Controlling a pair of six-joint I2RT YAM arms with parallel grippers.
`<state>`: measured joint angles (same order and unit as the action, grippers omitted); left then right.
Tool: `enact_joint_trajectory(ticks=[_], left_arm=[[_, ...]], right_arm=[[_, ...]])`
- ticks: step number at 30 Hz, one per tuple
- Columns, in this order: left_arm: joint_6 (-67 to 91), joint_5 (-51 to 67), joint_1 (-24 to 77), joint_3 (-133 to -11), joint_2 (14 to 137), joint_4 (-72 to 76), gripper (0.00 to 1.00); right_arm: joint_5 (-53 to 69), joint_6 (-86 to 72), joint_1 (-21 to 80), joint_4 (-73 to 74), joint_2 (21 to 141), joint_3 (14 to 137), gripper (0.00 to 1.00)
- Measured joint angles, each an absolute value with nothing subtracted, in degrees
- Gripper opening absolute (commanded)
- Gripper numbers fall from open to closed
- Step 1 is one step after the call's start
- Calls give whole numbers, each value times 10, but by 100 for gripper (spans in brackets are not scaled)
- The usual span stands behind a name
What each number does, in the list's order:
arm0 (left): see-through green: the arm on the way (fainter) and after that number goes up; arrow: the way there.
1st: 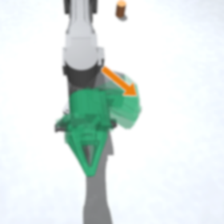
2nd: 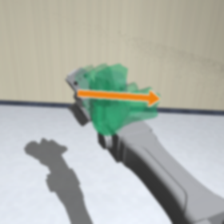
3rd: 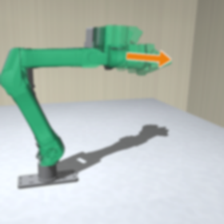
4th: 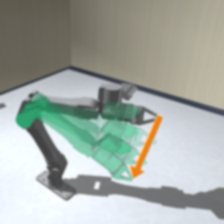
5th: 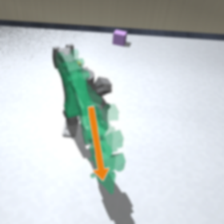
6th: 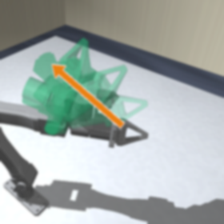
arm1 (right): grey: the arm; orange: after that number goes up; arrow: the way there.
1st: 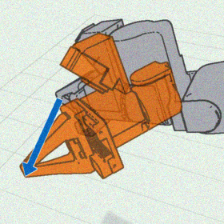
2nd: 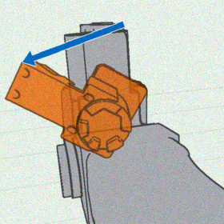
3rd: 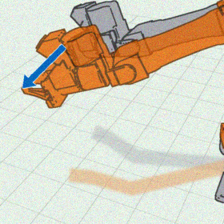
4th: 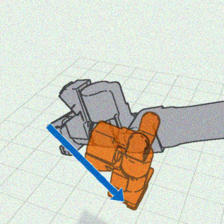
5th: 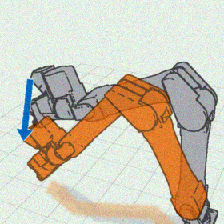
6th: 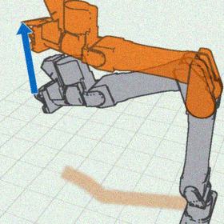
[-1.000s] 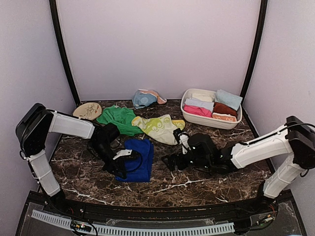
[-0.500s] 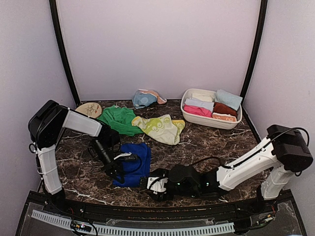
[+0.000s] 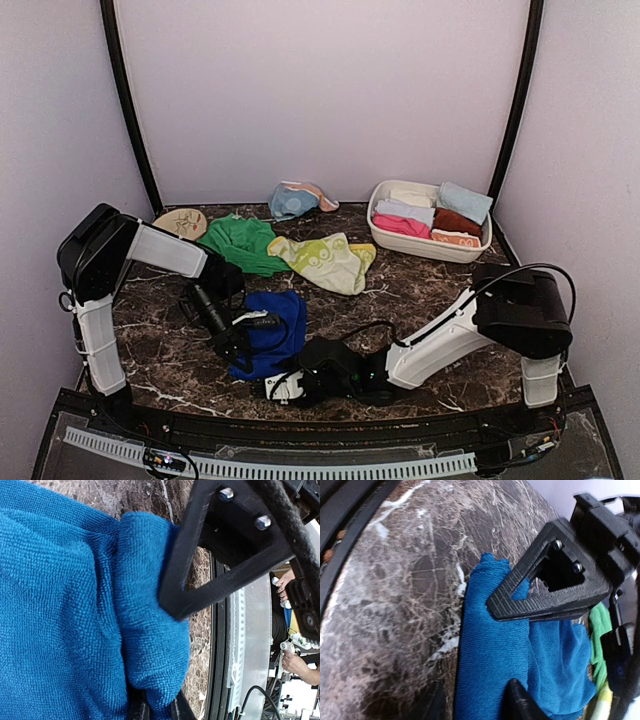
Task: Roll the towels
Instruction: Roll the towel at the center of the board.
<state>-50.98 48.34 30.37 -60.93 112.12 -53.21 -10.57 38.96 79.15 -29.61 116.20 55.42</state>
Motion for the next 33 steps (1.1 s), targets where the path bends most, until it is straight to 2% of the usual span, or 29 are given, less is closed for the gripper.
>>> enact_joint_trajectory(ticks=[4,6,9,11,14,18,27,33], left_arm=[[-502,480,304,-601,1111,-518,26],[-495,472,304,-588,1091,-502,30],[-478,441,303,-540,1023,-446,35],[-467,411,299,-489,948,-387,36],[-455,361,282,-412,816,-311,45],[-452,318,271,-355,698,-251,45],[-499,343,275,-400,724,-297,37],[-520,360,310,-409,716,-331,50]], right_arm=[[-89,382,775,-290,1181,575,13],[-75,371,769,-280,1182,583,6],[-53,345,762,-264,1182,591,1],[-37,319,756,-255,1180,594,0],[-4,269,745,-238,1174,596,0],[65,193,720,-202,1167,608,0],[307,-25,633,-91,1207,700,0],[422,-131,604,-46,1256,764,0]])
